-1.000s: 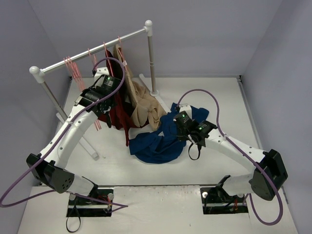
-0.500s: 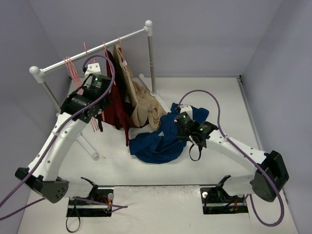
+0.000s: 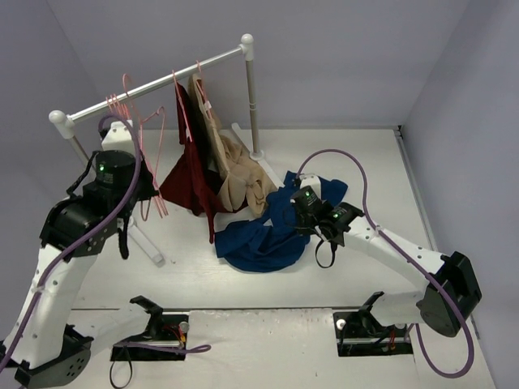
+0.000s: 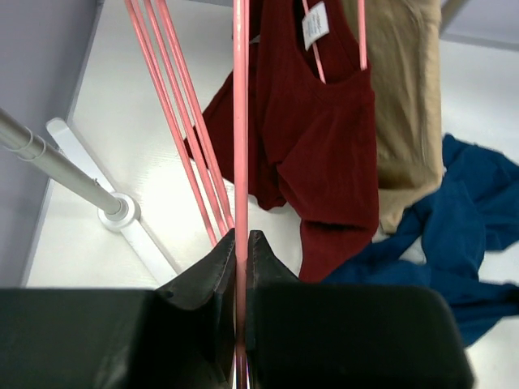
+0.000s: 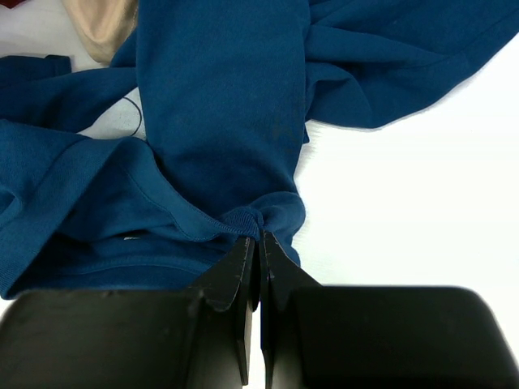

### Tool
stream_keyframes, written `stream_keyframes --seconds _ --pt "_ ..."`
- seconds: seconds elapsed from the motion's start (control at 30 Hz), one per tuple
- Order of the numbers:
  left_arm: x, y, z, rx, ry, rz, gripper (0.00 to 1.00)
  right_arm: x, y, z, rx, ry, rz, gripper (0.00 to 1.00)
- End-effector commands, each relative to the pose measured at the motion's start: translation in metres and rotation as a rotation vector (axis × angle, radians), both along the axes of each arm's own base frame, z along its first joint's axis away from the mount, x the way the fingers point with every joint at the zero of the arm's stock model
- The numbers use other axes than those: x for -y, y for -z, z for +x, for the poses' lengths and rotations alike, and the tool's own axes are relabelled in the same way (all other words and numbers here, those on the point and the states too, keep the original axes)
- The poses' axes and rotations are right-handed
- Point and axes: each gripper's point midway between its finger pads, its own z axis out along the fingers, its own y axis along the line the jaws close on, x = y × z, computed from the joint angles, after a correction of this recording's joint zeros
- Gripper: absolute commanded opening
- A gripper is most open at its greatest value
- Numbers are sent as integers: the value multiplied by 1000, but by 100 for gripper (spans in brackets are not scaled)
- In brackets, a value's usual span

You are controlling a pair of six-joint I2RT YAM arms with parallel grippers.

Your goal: Place the t-shirt on the hanger

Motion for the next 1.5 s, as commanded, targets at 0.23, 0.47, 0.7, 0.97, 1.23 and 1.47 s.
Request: stream_keyframes --seconds 0.23,0.47,0.7,0.97,1.23,1.47 --pt "-10 11 -56 -25 184 70 0 -1 -11 20 50 34 -8 0" --pt "-12 14 -92 -86 289 88 0 -1 -9 31 41 37 -30 0" --pt "-13 -15 -121 52 367 32 0 2 -3 40 25 50 -51 0" --pt "21 -31 -150 114 636 -19 0 3 -3 47 26 56 -54 0" --pt "60 -12 -152 31 847 -66 0 4 -9 51 36 57 -45 0" --pt "99 12 -132 -14 981 -148 0 11 -22 55 62 54 -26 0"
